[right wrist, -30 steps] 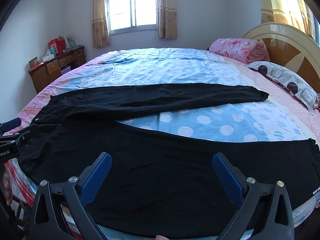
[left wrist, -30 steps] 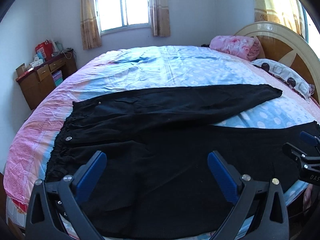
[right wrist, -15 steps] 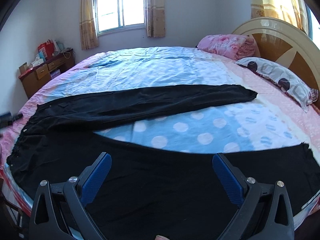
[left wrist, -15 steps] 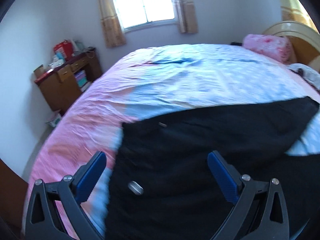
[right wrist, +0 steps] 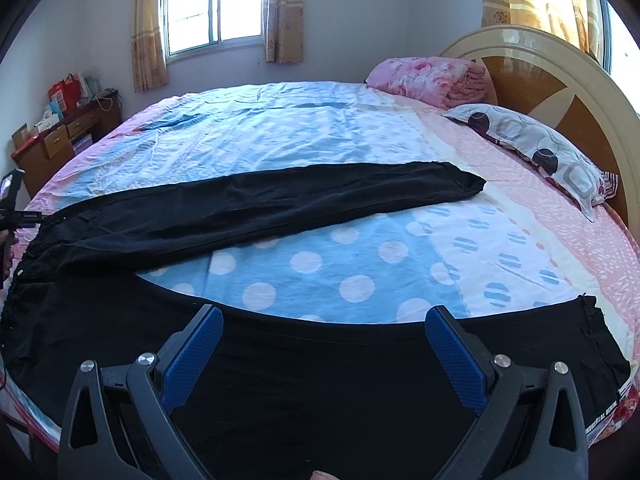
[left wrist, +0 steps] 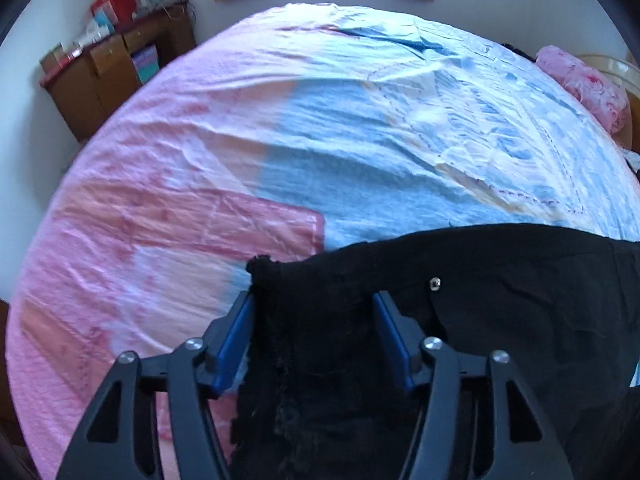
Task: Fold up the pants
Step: 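Lower the left tool and pinch the waistband corner of the black pants, then grasp the striped leg cuff with the right tool while the left tool holds the waistband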
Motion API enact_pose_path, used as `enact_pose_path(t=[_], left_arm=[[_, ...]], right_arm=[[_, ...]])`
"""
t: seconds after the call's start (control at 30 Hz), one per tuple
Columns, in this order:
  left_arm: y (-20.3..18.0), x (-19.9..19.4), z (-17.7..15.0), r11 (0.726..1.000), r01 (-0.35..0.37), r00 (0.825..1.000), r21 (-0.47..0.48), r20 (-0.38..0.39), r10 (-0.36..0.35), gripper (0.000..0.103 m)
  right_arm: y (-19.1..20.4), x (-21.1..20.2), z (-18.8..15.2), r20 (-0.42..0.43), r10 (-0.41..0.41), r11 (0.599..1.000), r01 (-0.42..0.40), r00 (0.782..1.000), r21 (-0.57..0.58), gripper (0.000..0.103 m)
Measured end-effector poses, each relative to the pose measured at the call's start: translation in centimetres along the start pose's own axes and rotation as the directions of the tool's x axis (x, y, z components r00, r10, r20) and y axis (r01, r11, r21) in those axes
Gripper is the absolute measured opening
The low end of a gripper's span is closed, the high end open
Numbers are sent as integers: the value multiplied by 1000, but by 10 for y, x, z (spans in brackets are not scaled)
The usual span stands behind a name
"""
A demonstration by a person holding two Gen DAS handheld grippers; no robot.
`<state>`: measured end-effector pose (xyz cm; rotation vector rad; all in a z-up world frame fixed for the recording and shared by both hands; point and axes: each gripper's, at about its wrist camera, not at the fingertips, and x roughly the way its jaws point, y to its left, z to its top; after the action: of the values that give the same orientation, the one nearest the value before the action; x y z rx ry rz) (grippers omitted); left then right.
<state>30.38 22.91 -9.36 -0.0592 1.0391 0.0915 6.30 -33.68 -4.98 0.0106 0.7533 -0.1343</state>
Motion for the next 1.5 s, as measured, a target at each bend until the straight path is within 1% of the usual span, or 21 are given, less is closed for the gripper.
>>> enact_pose_path(t=[0.17, 0.23, 0.33, 0.43, 0.5, 0.57, 0.6, 0.67, 0.73, 0.83, 0.93, 0.97, 1.0, 1.13, 1.2, 1.27, 1.3, 1.33, 1.37, 1.43, 1.5], left_arm=[[-3, 1, -7, 998, 14, 1000, 55, 22, -15, 54], [0, 1, -7, 998, 42, 999, 55, 11, -42, 51], [2, 1, -3, 997, 48, 999, 57, -5, -48, 41], [-7, 3, 2, 995, 21, 999, 95, -27, -18, 38], [-12, 4, 5, 994, 5, 999, 109, -39, 0, 38], [-16, 6, 6, 992, -16, 999, 129, -46, 22, 38], [-18, 7, 6, 991, -20, 999, 131, -46, 26, 38], [-20, 8, 7, 990, -26, 998, 142, -47, 33, 38], [-19, 9, 8, 991, -17, 998, 136, -54, 25, 38], [-15, 10, 8, 993, 7, 999, 121, -53, -1, 38], [-13, 10, 8, 993, 20, 998, 116, -54, -14, 38], [-13, 10, 8, 992, 21, 998, 121, -56, -15, 38], [-12, 9, 7, 993, 23, 998, 120, -57, -16, 38], [-13, 10, 8, 992, 23, 998, 126, -61, -15, 38], [-11, 11, 9, 993, 33, 998, 112, -60, -26, 39], [-10, 12, 11, 994, 43, 998, 102, -59, -37, 39], [-9, 12, 11, 995, 49, 997, 93, -60, -43, 39], [-9, 12, 11, 995, 52, 997, 88, -57, -47, 39], [-8, 12, 11, 996, 54, 997, 77, -53, -50, 39], [-10, 10, 10, 995, 50, 998, 92, -38, -46, 34], [-11, 3, 9, 993, 57, 998, 99, -23, -55, 27]], right_arm=[[-34, 11, 24, -8, -32, 999, 32, 999, 8, 102], [-62, 20, 42, -19, -36, 999, 37, 999, 38, 102], [-104, 35, 69, -26, -50, 994, 52, 998, 95, 102], [-142, 55, 96, -52, -42, 987, 50, 998, 154, 101], [-172, 77, 119, -85, -22, 979, 39, 996, 202, 96], [-196, 99, 138, -125, 4, 970, 26, 992, 241, 84], [-206, 111, 147, -136, 17, 965, 19, 991, 261, 81], [-224, 136, 165, -153, 30, 958, 15, 988, 286, 81], [-234, 158, 178, -174, 35, 958, 17, 984, 287, 81], [-243, 200, 197, -221, 18, 968, 38, 975, 246, 81], [-250, 239, 210, -254, 25, 969, 39, 967, 243, 70], [-255, 255, 214, -270, 51, 965, 22, 961, 261, 70], [-256, 268, 217, -288, 71, 963, 10, 955, 269, 70], [-253, 304, 223, -339, 84, 969, 3, 937, 248, 68], [-248, 317, 224, -367, 88, 974, -2, 926, 228, 65], [-244, 332, 222, -405, 85, 978, 1, 910, 207, 54], [-243, 336, 221, -411, 71, 982, 9, 909, 189, 53], [-241, 337, 221, -404, 57, 986, 14, 913, 169, 49], [-239, 336, 222, -395, 51, 987, 13, 917, 157, 32], [-242, 331, 223, -383, 71, 983, 2, 921, 186, 13], [-243, 317, 225, -358, 73, 982, -5, 931, 188, 10]])
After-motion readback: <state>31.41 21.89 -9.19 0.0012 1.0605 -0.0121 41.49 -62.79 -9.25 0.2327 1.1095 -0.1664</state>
